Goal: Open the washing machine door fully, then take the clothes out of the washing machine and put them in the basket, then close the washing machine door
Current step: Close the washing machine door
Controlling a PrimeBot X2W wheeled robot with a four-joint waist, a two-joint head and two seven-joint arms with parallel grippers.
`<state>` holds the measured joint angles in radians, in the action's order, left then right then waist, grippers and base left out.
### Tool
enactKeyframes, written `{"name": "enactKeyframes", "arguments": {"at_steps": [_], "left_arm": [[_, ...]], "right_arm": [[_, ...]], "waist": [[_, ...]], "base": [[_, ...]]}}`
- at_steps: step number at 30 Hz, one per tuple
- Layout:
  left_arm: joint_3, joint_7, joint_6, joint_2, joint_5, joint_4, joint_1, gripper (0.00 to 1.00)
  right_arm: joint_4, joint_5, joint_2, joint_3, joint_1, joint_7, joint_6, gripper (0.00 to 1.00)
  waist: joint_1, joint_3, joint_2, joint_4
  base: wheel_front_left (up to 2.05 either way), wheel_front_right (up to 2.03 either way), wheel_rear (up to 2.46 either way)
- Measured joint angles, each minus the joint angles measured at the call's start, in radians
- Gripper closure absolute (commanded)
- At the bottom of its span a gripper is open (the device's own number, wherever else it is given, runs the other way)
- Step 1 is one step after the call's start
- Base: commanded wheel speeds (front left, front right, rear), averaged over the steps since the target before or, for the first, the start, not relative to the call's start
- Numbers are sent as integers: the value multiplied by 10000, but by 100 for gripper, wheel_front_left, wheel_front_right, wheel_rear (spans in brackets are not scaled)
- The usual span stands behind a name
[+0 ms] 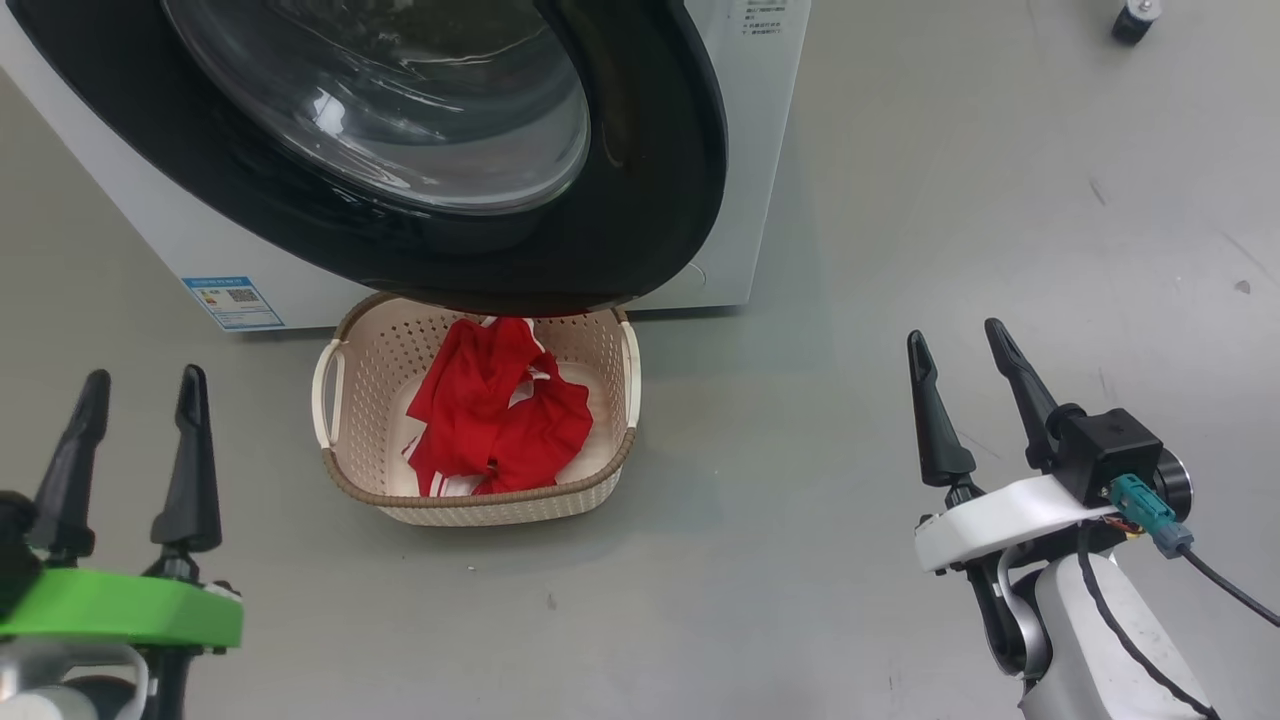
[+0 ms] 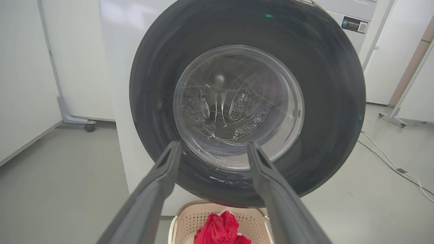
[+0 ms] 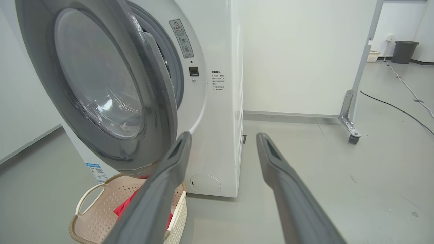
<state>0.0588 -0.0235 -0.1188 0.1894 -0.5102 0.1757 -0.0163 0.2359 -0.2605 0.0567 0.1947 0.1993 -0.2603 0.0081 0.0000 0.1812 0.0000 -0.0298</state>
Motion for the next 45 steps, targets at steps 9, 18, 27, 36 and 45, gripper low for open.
{"name": "enactKeyframes", "arguments": {"at_steps": [9, 18, 27, 36, 45], "left_arm": [[-744, -372, 788, -138, 1442, -704, 697, 0], [-1051, -575, 1256, -491, 1779, -1016, 1025, 0], [-1264, -702, 1496, -732, 1866, -1147, 1046, 0], [-1327, -807, 1580, -782, 1941, -1185, 1053, 0], [-1363, -830, 1666, -792, 1954, -1235, 1059, 0]], "right_arm": [[171, 79, -4, -36, -570, 0, 10, 0], [245, 94, -15, -42, -1033, 0, 8, 0], [222, 117, -21, -104, -1090, 0, 10, 0], [163, 157, -29, -165, -1215, 0, 10, 0], [140, 157, -44, -198, -1233, 0, 25, 24]], "waist": [[0, -497, 0, -43], [0, -851, 0, -78], [0, -949, 0, -85], [0, -951, 0, -58], [0, -983, 0, -30]], "base": [[0, 0, 0], [0, 0, 0], [0, 0, 0], [0, 0, 0], [0, 0, 0]]}}
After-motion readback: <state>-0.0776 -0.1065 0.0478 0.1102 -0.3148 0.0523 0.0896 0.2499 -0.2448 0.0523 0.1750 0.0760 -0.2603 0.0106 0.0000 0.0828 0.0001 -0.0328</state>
